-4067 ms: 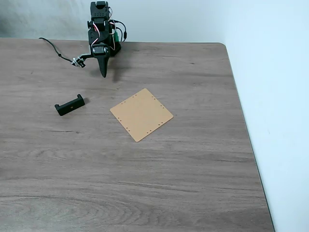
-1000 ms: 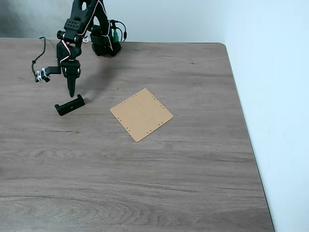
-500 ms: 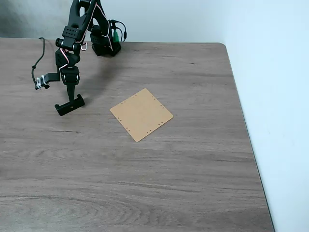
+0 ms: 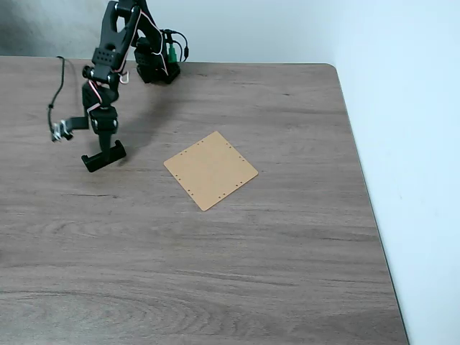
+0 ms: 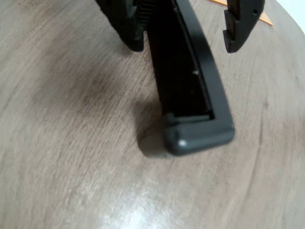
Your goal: Grasp a black block and then place it on the board.
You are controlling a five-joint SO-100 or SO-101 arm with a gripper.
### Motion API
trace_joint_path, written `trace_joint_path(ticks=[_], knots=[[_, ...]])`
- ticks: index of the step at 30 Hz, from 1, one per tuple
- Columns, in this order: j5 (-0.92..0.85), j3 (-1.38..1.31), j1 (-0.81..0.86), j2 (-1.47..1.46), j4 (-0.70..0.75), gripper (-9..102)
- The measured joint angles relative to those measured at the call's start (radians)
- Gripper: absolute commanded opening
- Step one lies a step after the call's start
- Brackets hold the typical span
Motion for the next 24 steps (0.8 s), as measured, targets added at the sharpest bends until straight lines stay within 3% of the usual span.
trace_joint_path(ticks=[8,12,24], knots=[[0.015,-0.038,0.0,-0.06,-0.02,16],[0.017,-0.052,0.0,-0.089,-0.021,0],[0.014,-0.078,0.0,-0.117,-0.04,0]])
